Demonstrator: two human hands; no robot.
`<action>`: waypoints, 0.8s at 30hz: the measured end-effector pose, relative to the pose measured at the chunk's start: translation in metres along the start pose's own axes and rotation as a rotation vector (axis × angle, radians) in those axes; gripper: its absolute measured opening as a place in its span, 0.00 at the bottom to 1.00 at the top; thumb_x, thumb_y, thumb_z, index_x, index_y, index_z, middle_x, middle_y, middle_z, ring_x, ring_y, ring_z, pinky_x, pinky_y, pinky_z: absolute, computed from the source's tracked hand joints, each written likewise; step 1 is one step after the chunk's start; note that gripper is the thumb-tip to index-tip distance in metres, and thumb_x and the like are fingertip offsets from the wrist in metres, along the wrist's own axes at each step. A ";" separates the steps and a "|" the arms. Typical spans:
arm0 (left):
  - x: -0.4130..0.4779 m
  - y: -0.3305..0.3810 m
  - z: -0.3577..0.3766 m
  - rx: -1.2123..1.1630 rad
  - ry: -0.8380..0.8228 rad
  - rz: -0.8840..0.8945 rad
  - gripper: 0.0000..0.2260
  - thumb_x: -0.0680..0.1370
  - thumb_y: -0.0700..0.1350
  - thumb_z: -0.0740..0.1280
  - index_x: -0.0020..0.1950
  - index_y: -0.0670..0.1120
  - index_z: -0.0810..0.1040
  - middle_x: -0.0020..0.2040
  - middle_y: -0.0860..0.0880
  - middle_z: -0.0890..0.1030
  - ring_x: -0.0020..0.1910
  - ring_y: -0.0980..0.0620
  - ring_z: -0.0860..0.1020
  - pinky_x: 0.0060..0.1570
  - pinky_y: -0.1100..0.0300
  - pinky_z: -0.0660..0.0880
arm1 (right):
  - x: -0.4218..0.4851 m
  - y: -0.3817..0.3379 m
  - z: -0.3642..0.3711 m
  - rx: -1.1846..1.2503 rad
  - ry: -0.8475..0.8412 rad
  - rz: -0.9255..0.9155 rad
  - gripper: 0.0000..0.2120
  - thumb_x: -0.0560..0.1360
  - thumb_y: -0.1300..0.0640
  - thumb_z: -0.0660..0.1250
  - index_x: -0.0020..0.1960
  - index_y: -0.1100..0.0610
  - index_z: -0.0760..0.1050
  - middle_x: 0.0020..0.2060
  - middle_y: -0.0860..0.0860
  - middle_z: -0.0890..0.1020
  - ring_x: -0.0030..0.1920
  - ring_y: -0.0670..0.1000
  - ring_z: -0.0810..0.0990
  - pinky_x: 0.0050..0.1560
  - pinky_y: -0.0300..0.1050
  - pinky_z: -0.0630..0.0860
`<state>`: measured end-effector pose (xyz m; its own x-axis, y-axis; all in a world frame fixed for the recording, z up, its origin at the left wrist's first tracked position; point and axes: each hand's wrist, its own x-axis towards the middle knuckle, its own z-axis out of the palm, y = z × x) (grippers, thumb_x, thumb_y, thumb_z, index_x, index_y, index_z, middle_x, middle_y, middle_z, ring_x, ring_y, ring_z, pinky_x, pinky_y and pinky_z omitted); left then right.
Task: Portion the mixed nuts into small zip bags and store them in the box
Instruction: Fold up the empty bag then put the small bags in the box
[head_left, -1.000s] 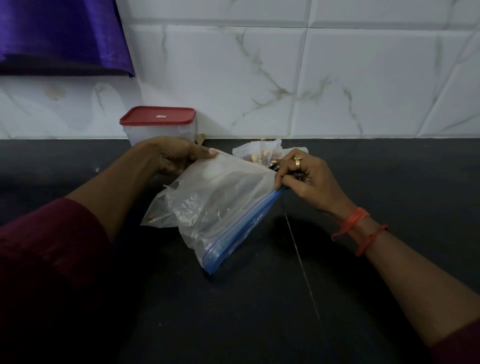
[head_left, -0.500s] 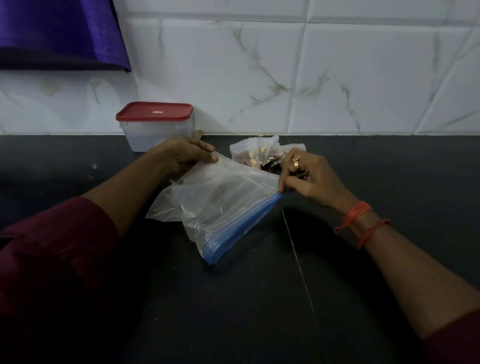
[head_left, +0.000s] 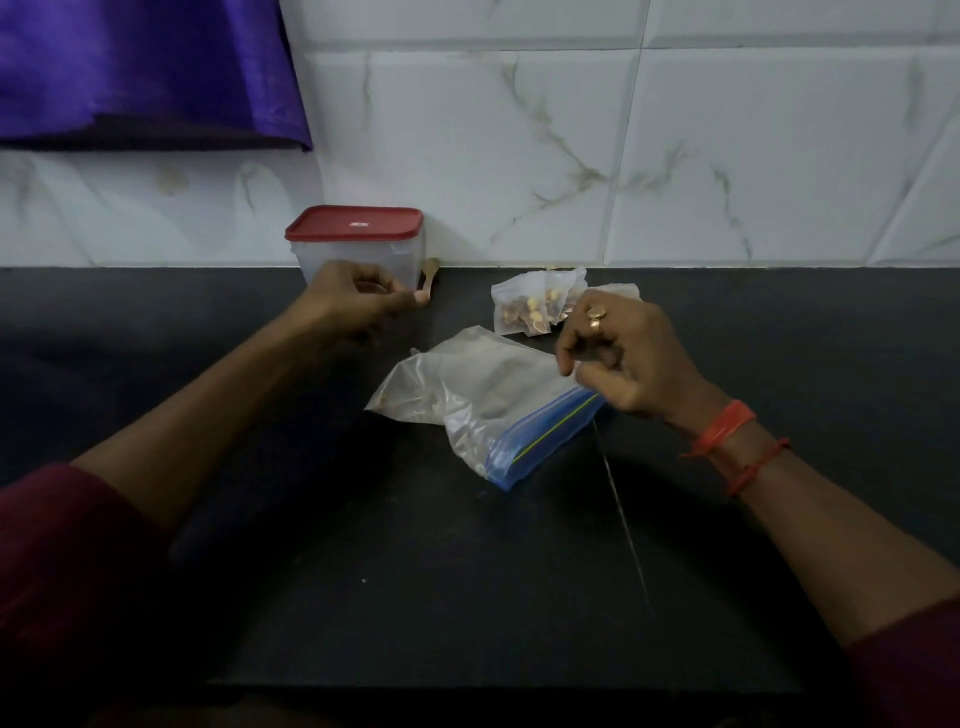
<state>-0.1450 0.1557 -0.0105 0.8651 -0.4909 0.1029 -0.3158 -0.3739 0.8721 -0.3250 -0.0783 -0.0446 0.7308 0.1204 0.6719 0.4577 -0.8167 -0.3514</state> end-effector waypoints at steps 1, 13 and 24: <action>-0.012 -0.002 -0.007 0.018 -0.010 -0.017 0.11 0.74 0.50 0.74 0.45 0.42 0.79 0.37 0.47 0.79 0.34 0.53 0.76 0.33 0.61 0.76 | 0.000 -0.009 0.005 -0.018 -0.023 -0.038 0.07 0.66 0.55 0.64 0.37 0.55 0.80 0.37 0.39 0.72 0.33 0.40 0.73 0.35 0.37 0.68; -0.077 -0.029 -0.032 -0.018 -0.209 -0.180 0.10 0.72 0.42 0.74 0.52 0.40 0.83 0.45 0.44 0.86 0.41 0.51 0.85 0.38 0.58 0.83 | -0.016 -0.065 0.028 -0.404 -0.278 -0.408 0.23 0.72 0.31 0.69 0.47 0.51 0.79 0.46 0.48 0.79 0.41 0.49 0.76 0.38 0.48 0.74; -0.078 -0.032 -0.027 -0.093 -0.067 -0.164 0.07 0.73 0.37 0.72 0.51 0.40 0.80 0.43 0.43 0.86 0.42 0.49 0.86 0.37 0.58 0.83 | -0.033 -0.067 0.027 -0.477 -0.095 -0.420 0.08 0.72 0.48 0.74 0.43 0.53 0.81 0.39 0.48 0.81 0.34 0.49 0.78 0.32 0.43 0.71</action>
<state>-0.1915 0.2269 -0.0338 0.8730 -0.4821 -0.0739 -0.1325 -0.3802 0.9154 -0.3665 -0.0126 -0.0607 0.5901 0.5165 0.6205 0.4553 -0.8476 0.2725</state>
